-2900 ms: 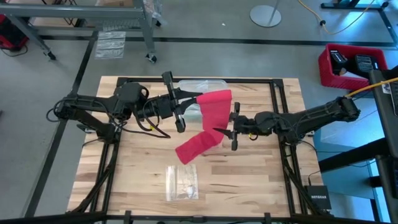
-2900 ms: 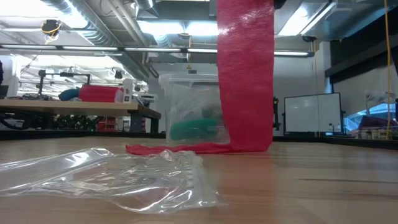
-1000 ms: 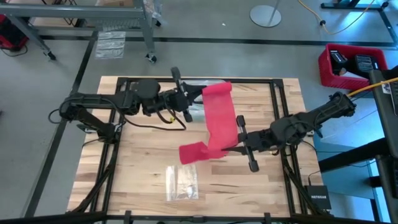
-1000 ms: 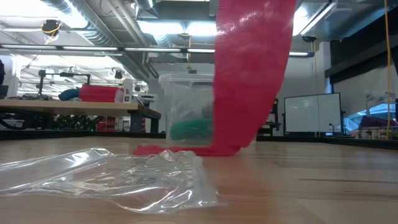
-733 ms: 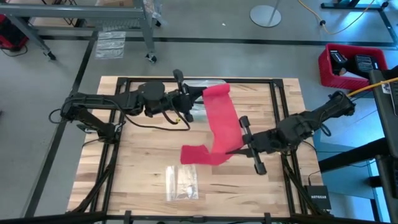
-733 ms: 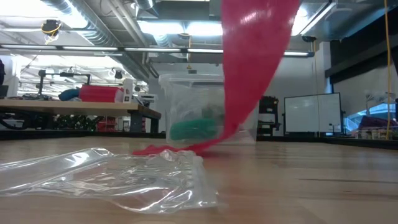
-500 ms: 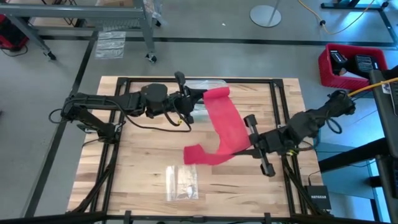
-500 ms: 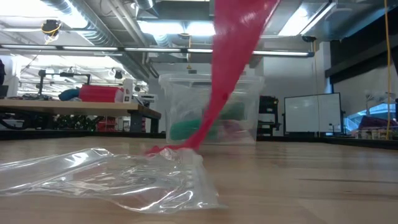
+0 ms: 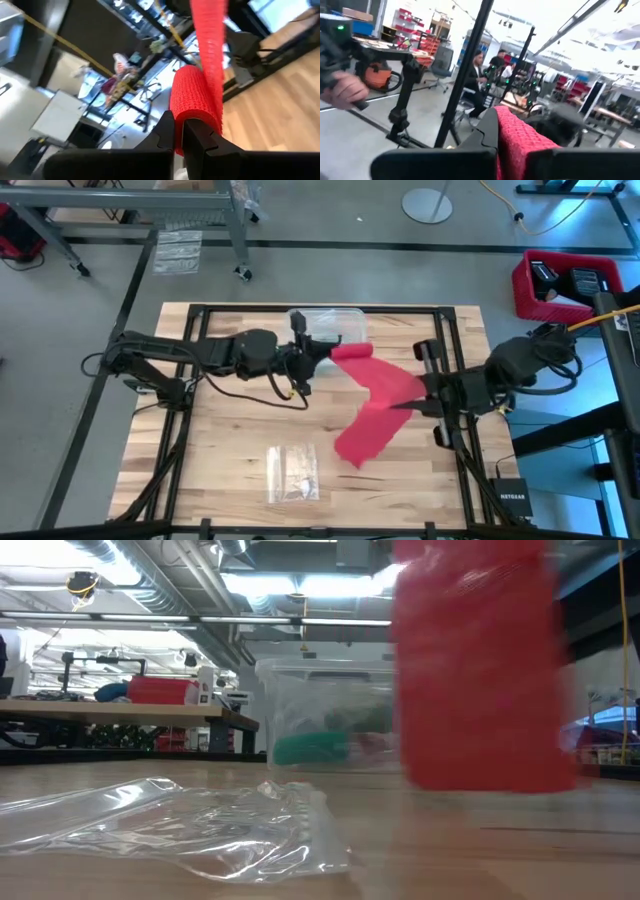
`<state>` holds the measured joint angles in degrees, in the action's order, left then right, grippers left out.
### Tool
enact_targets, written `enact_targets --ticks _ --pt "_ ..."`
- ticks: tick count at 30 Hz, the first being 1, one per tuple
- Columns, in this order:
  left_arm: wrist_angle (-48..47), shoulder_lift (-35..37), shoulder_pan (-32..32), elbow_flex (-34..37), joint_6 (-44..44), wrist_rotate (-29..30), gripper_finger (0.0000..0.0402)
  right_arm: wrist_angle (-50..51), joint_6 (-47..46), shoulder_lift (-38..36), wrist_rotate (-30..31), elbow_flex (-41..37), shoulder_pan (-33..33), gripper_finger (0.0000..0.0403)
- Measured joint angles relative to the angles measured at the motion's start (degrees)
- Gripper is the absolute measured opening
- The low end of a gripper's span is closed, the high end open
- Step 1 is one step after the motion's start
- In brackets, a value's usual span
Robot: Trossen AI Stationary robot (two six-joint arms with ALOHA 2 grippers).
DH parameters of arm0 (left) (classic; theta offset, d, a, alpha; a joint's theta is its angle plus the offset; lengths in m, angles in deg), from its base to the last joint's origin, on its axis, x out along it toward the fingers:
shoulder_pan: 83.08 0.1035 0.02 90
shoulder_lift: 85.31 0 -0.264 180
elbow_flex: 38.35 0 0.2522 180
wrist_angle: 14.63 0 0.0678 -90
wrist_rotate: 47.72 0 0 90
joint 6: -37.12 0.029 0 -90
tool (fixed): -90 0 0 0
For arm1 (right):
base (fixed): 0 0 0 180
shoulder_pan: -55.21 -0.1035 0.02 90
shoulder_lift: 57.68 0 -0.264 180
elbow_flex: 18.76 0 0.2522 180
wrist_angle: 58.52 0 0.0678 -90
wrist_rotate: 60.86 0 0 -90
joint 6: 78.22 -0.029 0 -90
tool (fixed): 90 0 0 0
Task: Roll bandage
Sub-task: Roll the red bandage
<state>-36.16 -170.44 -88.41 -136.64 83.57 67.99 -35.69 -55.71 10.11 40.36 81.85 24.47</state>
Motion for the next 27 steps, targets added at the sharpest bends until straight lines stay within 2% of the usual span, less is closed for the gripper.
enact_targets --ticks 10,16,23,27 --pt "-0.65 -5.35 -2.26 0.0 -0.67 -1.67 0.0005 0.1 3.26 0.17 7.01 0.21 0.0 0.0003" --pt "-2.17 -7.53 -4.03 0.0 -4.07 -6.73 0.0005 -0.65 6.32 0.02 14.08 0.21 0.0 0.0003" --pt "-1.78 -8.04 -6.79 0.0 -4.03 -6.34 0.0004 -5.66 11.33 -1.26 23.83 0.21 0.07 0.0003" --pt "-1.97 -8.04 -7.19 0.0 -4.06 -1.49 0.0003 -6.19 12.25 -2.67 28.4 0.21 0.23 0.0003"
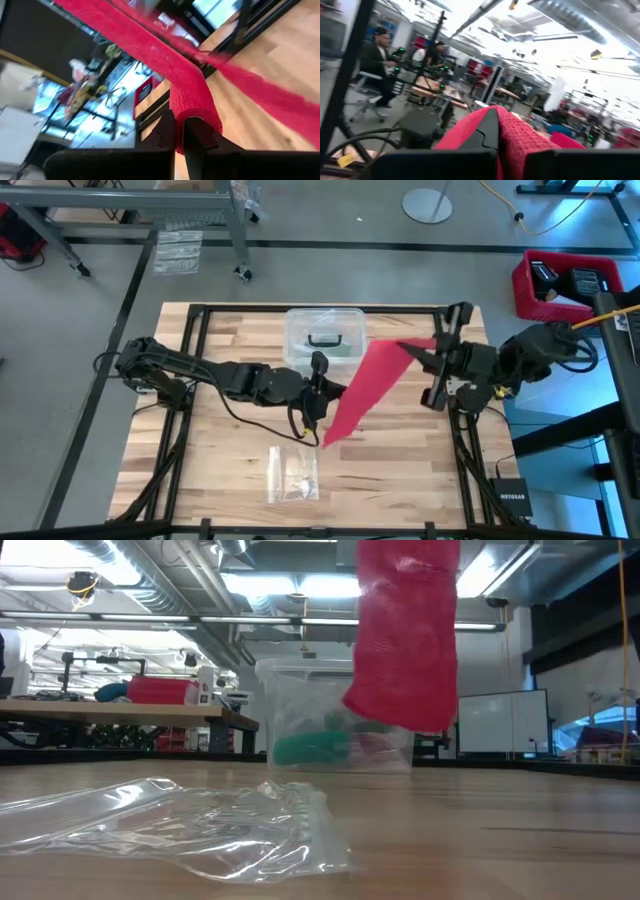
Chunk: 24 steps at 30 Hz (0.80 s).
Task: Roll bandage
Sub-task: Roll the red bandage
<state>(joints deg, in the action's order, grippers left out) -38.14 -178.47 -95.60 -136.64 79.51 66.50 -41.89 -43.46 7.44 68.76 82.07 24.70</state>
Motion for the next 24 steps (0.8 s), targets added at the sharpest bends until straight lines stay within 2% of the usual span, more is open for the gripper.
enact_targets --ticks 3,6,15,24 --pt "-0.07 0.0 0.25 0.0 -0.04 0.25 0.0004 -0.05 0.03 -0.32 0.73 0.0 0.28 0.0003" --pt "0.33 -0.04 0.29 0.0 -0.04 -3.44 0.0006 0.03 0.49 -0.43 -0.58 0.0 0.55 0.0003" --pt "1.27 -0.04 -0.54 0.0 -0.89 -7.6 0.0006 1.31 0.4 -0.26 -2.12 0.0 7.29 0.0003" --pt "4.28 -0.04 -2.94 0.01 -0.02 -7.68 0.0006 11.98 -4.39 -0.35 6.02 -0.41 17.03 0.0003"
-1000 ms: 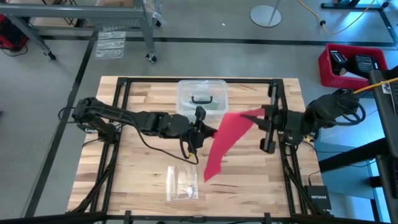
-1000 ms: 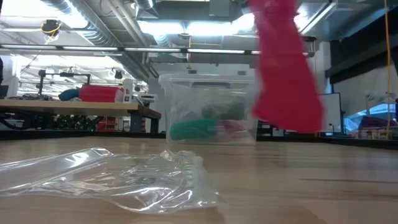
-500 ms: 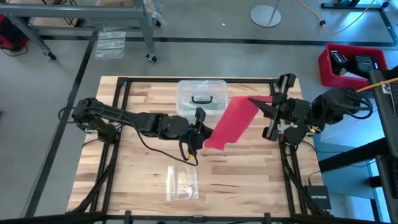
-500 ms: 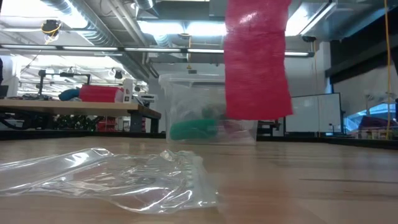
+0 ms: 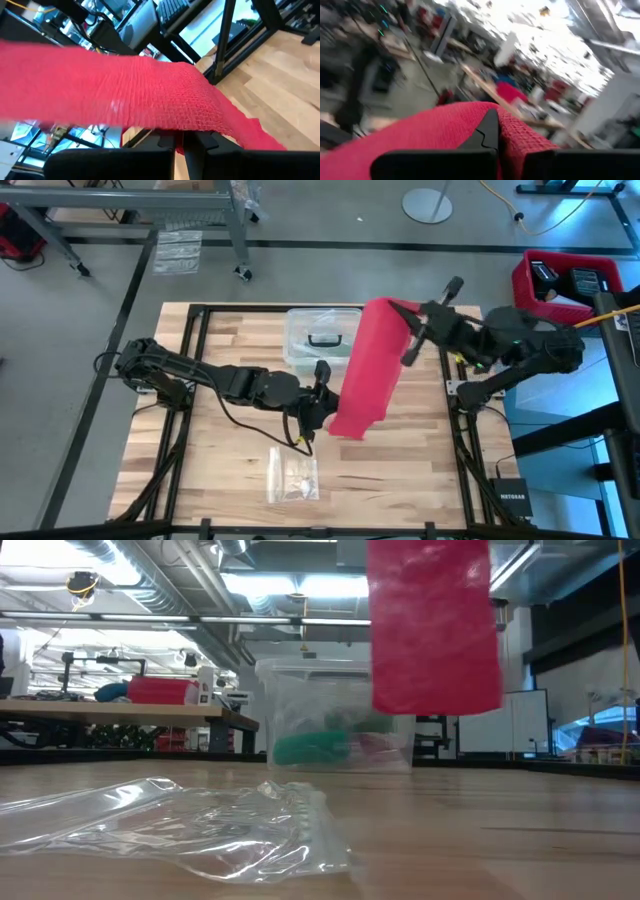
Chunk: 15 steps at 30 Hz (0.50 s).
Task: Roll bandage
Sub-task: Roll the red bandage
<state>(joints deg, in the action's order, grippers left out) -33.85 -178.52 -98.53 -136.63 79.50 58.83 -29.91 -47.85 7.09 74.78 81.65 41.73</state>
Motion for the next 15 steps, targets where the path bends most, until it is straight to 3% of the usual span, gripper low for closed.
enact_targets --ticks 4,8,15 --pt "1.44 0.0 -0.19 0.06 -0.85 0.17 0.0007 8.92 -8.17 0.35 1.28 -0.98 4.28 0.0007" --pt "3.11 0.0 -0.19 0.06 -2.52 1.97 0.0004 18.41 -19.04 0.26 -0.31 -2.31 8.35 0.0044" --pt "4.49 0.07 0.93 0.06 -7.88 2.89 0.0009 28.74 -33.39 0.26 -14.94 -8.78 14.93 0.0155"
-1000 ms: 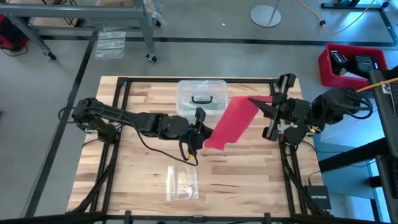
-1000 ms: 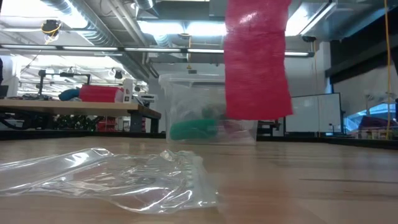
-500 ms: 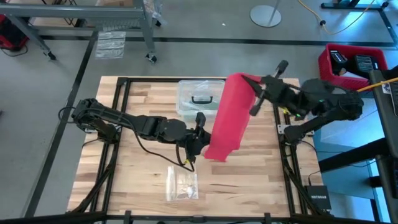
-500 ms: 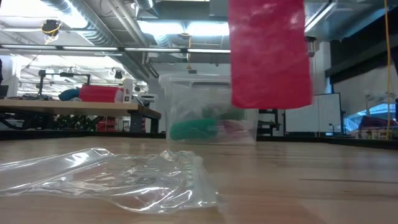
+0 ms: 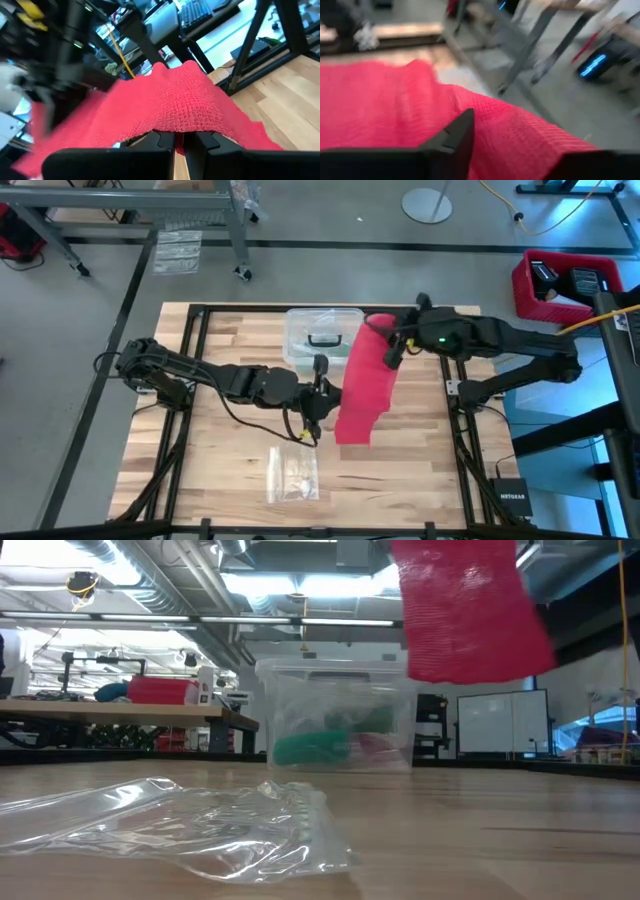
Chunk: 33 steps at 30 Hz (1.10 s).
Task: Roll bandage
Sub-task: Roll the red bandage
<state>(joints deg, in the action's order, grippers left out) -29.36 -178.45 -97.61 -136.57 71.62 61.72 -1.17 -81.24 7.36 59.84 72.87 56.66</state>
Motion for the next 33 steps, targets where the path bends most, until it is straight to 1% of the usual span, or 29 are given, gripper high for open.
enact_targets --ticks 2,4,7,10,12,14,18,23,26,29,33 --pt "-0.03 0.0 0.32 0.0 -1.3 -0.1 0.0006 -0.14 -1.1 0.09 -4.88 -2.69 1.12 0.0181" --pt "-0.73 0.02 0.63 0.0 -2.99 -2.04 0.0004 -1.2 -1.01 0.09 -7.09 -4.48 2.07 0.0202" --pt "-1.91 0.02 1.28 0.02 -6.09 -8.61 0.0006 -4.19 1.9 0.09 -6.7 -5.26 2.86 0.0223" --pt "-1.95 0.02 2.27 0.02 -9.16 -14.9 0.0007 -9.8 6.47 0.07 -5.33 -5.27 2.82 0.0233" --pt "-1.92 0.04 2.65 0.02 -10.23 -15.99 0.0006 -13.09 9.32 0.04 -5.3 -5.27 2.8 0.0234" --pt "-1.92 0.04 2.9 0.02 -10.44 -16.13 0.0004 -15.52 10.77 0.04 -6.85 -5.27 2.77 0.0234" --pt "-1.9 0.07 3.45 0.02 -11.56 -16.57 0.0007 -15.94 10.37 0.04 -10.53 -5.27 2.69 0.0243" --pt "-1.94 0.09 3.75 0.02 -12.84 -16.34 0.001 -11.85 3.84 0.04 -11.26 -5.2 2.74 0.0274" --pt "-2.7 0.09 4.14 0.0 -13.2 -15.92 0.0011 -5.55 -2.27 -0.07 -17.74 -2.33 2.76 0.0287" --pt "-3.95 0.11 4.71 0.0 -14.32 -15.74 0.0011 -0.62 -7.28 -0.34 -19.56 1.87 2.72 0.0289" --pt "-4.39 0.11 5.5 0.0 -15.24 -15.63 0.0011 1.96 -16.52 -0.28 -20.89 4.95 2.76 0.0285"
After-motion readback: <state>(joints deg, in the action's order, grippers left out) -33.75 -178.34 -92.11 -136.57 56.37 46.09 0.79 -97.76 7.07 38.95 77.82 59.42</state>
